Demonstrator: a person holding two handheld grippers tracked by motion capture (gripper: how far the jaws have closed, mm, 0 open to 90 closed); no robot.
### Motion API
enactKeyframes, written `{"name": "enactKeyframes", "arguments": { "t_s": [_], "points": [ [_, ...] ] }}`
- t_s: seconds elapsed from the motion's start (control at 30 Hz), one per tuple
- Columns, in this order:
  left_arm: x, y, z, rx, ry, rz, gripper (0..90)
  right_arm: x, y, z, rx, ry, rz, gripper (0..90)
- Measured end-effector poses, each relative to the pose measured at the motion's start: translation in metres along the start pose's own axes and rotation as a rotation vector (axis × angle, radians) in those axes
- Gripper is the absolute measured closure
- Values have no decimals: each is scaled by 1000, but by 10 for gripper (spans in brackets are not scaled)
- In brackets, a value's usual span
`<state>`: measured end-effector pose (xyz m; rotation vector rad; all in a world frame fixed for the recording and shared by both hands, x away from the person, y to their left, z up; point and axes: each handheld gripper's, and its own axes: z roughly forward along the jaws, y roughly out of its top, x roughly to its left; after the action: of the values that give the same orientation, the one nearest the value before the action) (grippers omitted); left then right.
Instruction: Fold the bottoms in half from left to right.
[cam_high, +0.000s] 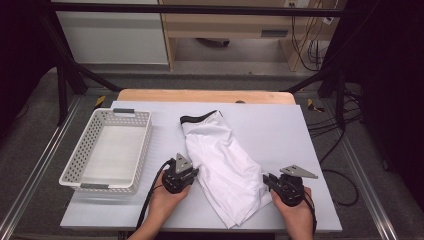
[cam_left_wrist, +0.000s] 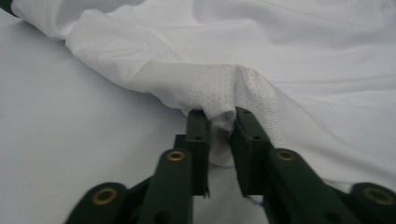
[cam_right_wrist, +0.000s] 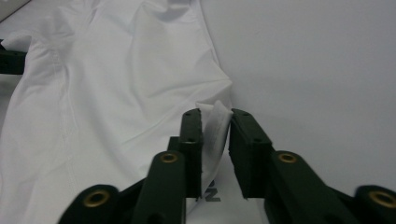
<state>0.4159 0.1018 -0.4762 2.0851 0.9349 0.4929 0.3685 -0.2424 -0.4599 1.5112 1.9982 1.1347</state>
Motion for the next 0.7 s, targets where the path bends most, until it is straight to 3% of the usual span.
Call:
{"name": "enactKeyframes", "arguments": {
  "t_s": [0.17,0.47,0.63,0.7],
  "points": [
    [4,-2,-5,-9,-15,-14,868,-4,0,-9,-32,-26,-3,644],
    [16,-1,-16,-36,-15,-43,878,-7,2,1,-11,-29,11,582],
    [20,-2,-15,-27,-13,-41,877,-8,-2,6,40,-30,-7,623],
    [20,-3,-14,-26,-13,-46,876,-8,-3,8,61,-10,-9,749]
  ]
}}
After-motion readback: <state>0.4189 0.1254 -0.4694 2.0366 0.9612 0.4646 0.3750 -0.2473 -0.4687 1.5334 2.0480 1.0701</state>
